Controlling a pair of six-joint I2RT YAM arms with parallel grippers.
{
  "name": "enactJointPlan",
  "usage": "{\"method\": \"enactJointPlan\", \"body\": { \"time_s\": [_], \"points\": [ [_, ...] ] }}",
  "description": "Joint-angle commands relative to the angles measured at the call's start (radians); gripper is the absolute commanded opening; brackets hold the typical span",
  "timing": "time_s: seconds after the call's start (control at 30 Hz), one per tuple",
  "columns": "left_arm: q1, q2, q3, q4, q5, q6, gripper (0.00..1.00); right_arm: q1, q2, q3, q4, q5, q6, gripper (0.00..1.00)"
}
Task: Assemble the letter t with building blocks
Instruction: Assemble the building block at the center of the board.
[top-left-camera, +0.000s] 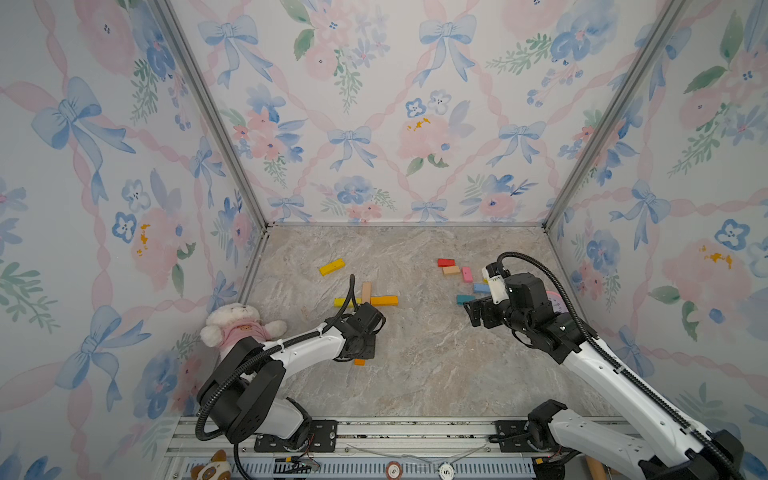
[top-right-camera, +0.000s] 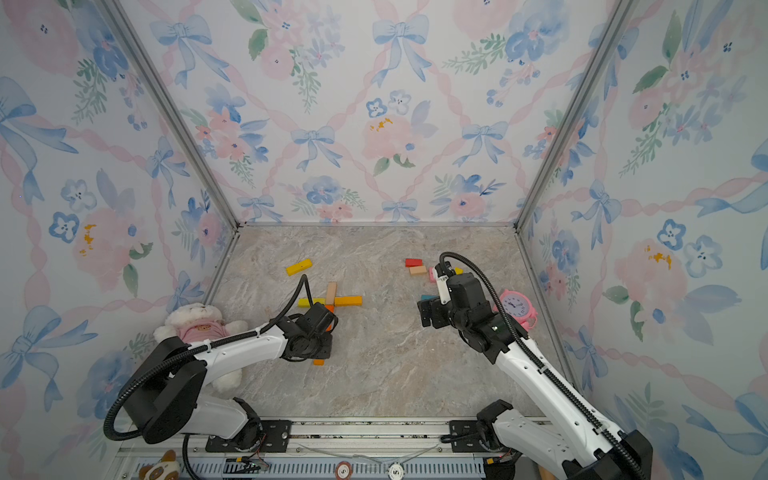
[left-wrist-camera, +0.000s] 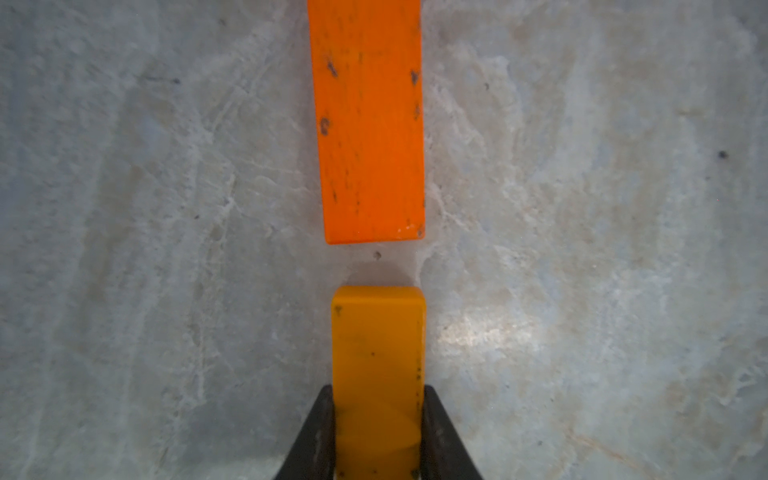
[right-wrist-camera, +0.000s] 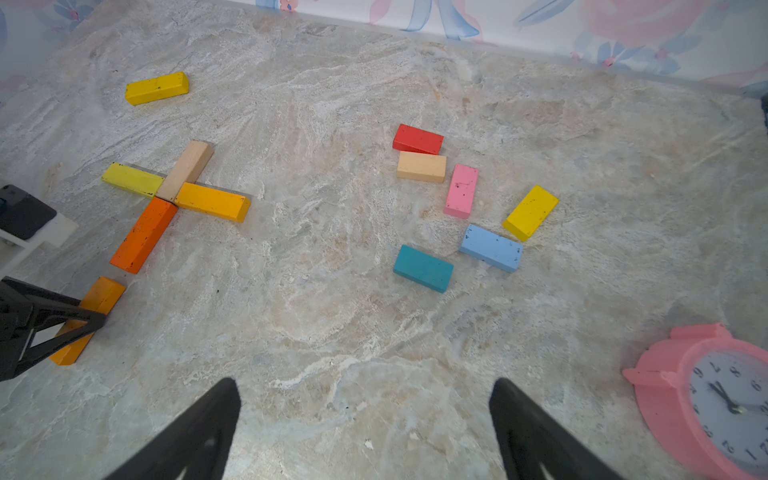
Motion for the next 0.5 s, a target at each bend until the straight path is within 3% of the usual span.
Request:
{"method": "enactJointPlan", "body": {
  "time_s": [0.0, 0.47],
  "points": [
    [-0.001, 0.029, -0.001, -0.017, -0.013, 0.006, 0.30, 0.013, -0.010, 0.008, -0.017, 0.014, -0.009, 0.96],
    [0.008, 0.070, 0.027, -0.008, -0.019, 0.035, 0.30, 0.013, -0.008, 0.007, -0.012, 0.014, -0.008, 0.96]
  ]
}}
